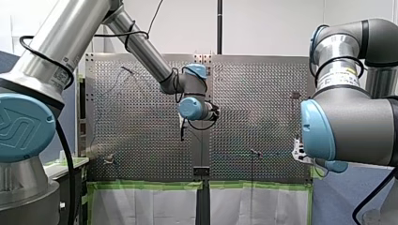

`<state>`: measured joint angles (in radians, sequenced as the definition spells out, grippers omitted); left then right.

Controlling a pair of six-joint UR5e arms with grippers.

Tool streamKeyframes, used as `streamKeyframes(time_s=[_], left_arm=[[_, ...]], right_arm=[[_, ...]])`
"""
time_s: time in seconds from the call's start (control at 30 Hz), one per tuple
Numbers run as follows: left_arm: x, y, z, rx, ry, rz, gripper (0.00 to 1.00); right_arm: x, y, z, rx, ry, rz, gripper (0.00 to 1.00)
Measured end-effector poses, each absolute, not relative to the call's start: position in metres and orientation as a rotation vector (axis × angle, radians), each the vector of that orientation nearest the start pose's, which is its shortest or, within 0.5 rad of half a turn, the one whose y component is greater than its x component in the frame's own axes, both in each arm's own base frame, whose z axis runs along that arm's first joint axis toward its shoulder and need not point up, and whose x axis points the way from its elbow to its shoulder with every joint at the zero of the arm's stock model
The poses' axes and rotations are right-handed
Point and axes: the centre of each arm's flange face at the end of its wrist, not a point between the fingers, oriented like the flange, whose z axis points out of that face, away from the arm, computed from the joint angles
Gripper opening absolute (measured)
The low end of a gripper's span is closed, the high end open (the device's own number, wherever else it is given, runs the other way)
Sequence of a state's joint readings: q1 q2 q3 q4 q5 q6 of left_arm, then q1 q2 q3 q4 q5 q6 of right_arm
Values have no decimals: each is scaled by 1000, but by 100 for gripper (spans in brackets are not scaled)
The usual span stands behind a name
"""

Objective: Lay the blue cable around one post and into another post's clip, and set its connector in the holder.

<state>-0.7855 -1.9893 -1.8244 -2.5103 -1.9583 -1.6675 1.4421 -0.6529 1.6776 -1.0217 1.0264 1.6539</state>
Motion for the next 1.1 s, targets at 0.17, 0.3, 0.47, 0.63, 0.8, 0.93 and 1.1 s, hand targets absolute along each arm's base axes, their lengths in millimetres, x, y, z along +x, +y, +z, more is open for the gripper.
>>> streamKeyframes(time_s=[0.17,0.3,0.47,0.63,0.8,0.93,1.1], left_arm=[[330,-455,215,217,1564,-389,100],[331,-441,224,176,1536,-410,100],[338,-422,221,153,1519,-425,100],[346,-403,209,166,1513,-398,100],[353,-382,197,145,1513,-364,100],[353,-369,187,129,1514,-346,100],[345,-358,176,116,1514,-333,100]], right_arm=[[104,-645,-14,1487,-1059,1567,0],[105,-644,-14,1487,-1059,1568,0],[106,-644,-14,1489,-1056,1570,0],[107,-644,-14,1491,-1057,1570,0],[108,-644,-15,1492,-1057,1571,0],[109,-644,-15,1493,-1056,1572,0],[109,-644,-15,1494,-1056,1572,0]])
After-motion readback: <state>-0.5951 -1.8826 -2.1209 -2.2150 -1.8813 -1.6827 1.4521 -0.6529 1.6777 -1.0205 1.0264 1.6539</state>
